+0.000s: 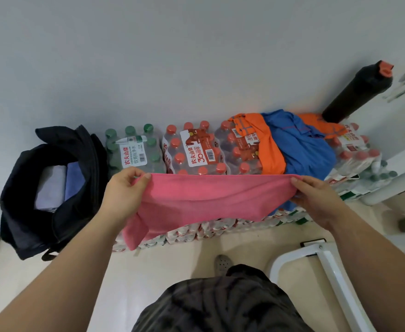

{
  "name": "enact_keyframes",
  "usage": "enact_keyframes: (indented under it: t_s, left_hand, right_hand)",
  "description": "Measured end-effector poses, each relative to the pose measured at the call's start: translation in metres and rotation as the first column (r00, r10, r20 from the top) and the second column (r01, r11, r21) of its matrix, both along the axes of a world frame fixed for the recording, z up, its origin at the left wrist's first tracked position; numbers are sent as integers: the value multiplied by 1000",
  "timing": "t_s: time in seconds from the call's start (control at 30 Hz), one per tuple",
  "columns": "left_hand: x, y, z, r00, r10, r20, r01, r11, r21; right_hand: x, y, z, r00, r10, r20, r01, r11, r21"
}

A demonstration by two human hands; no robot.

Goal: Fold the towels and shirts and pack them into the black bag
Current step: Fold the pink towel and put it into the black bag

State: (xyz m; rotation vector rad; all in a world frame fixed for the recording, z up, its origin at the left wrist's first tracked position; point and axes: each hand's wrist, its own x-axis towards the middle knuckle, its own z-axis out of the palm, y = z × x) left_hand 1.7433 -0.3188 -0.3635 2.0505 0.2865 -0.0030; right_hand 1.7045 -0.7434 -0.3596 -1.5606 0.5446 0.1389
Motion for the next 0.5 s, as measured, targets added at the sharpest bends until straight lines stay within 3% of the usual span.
enact_keyframes:
  t_s: [0.1, 0.27, 0.5]
  left_hand:
    - [11, -8, -3, 998, -52, -20, 52, 999, -2]
    - [46, -33, 15, 999, -36, -14, 37, 998, 59]
    - [145, -69, 51, 991, -14, 131, -29, 945, 325]
  right_hand:
    - [15, -10, 7, 1000, -20, 22, 20, 1000, 20]
    - [67, -33, 13, 996, -42, 73, 58, 970, -236]
    - [196, -56, 46, 950, 21, 311, 108, 913, -394]
